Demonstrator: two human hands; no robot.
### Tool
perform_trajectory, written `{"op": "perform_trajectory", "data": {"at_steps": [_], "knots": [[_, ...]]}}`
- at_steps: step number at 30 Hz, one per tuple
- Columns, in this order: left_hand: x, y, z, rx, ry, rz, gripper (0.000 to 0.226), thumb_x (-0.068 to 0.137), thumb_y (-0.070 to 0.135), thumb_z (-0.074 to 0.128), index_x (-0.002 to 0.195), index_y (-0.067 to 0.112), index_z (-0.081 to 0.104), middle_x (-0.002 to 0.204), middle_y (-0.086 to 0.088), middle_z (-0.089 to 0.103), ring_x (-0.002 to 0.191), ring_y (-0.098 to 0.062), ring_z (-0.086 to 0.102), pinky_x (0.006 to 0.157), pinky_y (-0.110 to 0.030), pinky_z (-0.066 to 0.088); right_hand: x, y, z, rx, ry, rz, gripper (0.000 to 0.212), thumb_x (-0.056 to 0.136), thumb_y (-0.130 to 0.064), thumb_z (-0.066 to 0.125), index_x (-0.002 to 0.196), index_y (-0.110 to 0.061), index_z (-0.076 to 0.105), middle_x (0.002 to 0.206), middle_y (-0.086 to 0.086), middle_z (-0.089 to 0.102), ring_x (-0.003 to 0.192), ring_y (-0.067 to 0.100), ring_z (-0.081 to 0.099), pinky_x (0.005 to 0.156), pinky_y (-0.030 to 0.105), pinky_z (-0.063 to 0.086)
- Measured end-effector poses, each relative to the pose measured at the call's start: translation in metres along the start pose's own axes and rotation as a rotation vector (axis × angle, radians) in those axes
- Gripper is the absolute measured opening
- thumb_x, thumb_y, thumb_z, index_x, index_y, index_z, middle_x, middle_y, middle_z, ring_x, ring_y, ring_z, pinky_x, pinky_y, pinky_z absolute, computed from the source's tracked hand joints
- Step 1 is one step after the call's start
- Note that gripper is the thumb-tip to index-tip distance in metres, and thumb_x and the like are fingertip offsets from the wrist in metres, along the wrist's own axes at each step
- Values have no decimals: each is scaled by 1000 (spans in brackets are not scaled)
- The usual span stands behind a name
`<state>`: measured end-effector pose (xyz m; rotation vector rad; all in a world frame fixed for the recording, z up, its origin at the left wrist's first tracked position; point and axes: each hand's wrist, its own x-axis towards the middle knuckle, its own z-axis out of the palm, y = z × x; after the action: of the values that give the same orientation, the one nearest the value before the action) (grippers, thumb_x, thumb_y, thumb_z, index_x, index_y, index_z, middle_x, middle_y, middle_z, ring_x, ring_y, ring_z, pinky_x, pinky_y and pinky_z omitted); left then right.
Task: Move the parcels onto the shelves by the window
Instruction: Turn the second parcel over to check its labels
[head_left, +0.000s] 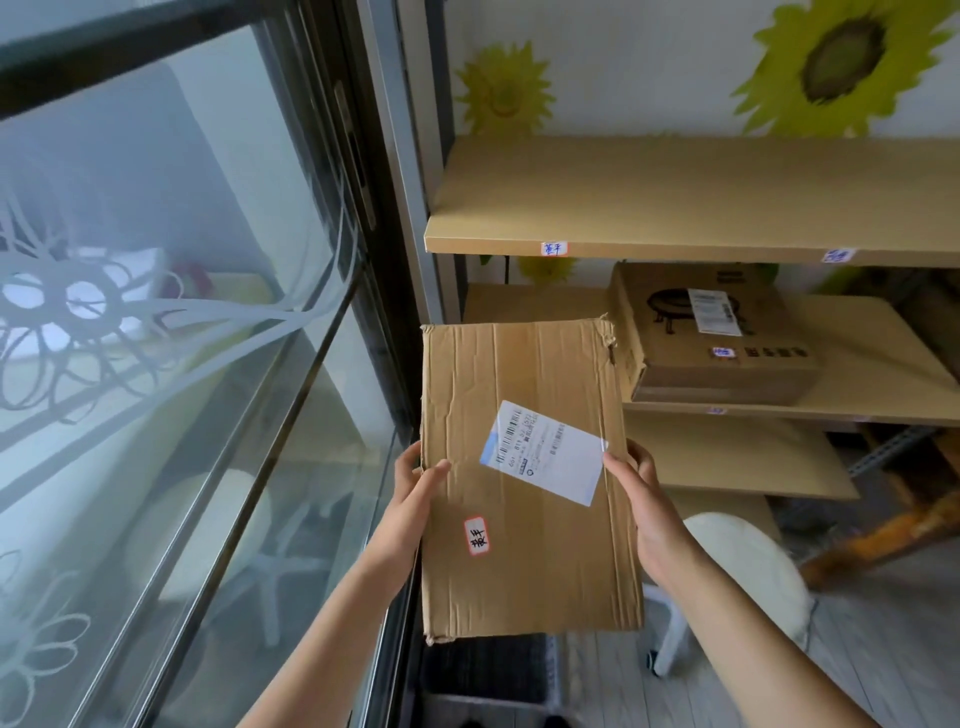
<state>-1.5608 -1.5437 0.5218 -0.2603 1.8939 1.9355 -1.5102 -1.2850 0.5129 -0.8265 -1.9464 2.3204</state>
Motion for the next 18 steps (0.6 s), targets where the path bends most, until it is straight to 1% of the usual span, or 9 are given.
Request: {"op": "perform_trajectory", "data": {"at_steps": [1, 3, 6, 8, 10, 12, 15, 16, 18], "knots": [[1, 1, -1, -11, -16, 6, 88, 70, 68, 69, 148, 41, 38, 143, 0, 58, 128, -21, 60, 113, -49, 45, -1, -2, 0, -5, 5, -6, 46, 96, -43, 57, 138, -34, 41, 123, -12, 60, 112, 7, 49, 97, 37, 29], [2, 3, -2, 4, -28, 10, 93, 67, 75, 69, 151, 49, 38, 151, 5, 49, 137, -18, 51, 118, -50, 38, -2, -4, 0, -12, 3, 2, 45, 97, -44, 55, 139, -34, 43, 123, -15, 60, 118, 10, 49, 97, 36, 28], [-3, 11, -1, 31, -32, 26, 90, 66, 75, 59, 149, 43, 43, 143, 7, 42, 137, -14, 44, 120, -49, 33, -5, -12, 0, -8, -20, 12, 38, 98, -46, 52, 134, -35, 49, 123, -19, 57, 125, 10, 42, 100, 34, 24], [-5, 13, -2, 31, -34, 33, 92, 65, 80, 63, 147, 43, 44, 148, 4, 41, 138, -17, 45, 119, -51, 37, -6, -15, 0, 5, -36, 37, 31, 98, -47, 51, 126, -37, 54, 120, -24, 56, 126, 8, 40, 104, 34, 22], [-5, 14, -3, -22, -73, 51, 88, 71, 77, 65, 146, 40, 42, 150, 0, 48, 134, -19, 54, 113, -51, 45, -8, -16, 0, 15, -53, 57, 36, 95, -53, 52, 127, -36, 58, 133, -17, 57, 135, 10, 39, 114, 39, 22], [-6, 16, -3, -41, -104, 54, 74, 80, 61, 64, 147, 39, 38, 144, -5, 57, 124, -22, 64, 104, -48, 53, -10, -18, 0, 16, -60, 70, 40, 93, -57, 51, 127, -37, 59, 141, -12, 54, 139, 13, 37, 119, 42, 18], [-6, 18, -5, -48, -122, 69, 72, 77, 52, 71, 141, 43, 41, 135, -9, 62, 114, -27, 71, 91, -46, 60, -13, -24, -2, 10, -86, 91, 32, 91, -58, 53, 113, -38, 63, 129, -14, 59, 135, 13, 39, 119, 40, 19], [-6, 19, -5, -69, -104, 70, 67, 77, 48, 72, 138, 43, 44, 132, -10, 64, 110, -27, 73, 86, -45, 62, -14, -27, -3, 7, -100, 88, 32, 90, -59, 55, 112, -38, 64, 127, -15, 61, 135, 13, 41, 119, 40, 20], [-7, 21, -6, -122, -67, 67, 62, 79, 41, 70, 137, 39, 46, 126, -10, 68, 100, -24, 76, 76, -39, 63, -14, -31, -6, 4, -118, 76, 44, 83, -61, 61, 119, -37, 67, 129, -9, 67, 133, 16, 48, 119, 44, 26]]}}
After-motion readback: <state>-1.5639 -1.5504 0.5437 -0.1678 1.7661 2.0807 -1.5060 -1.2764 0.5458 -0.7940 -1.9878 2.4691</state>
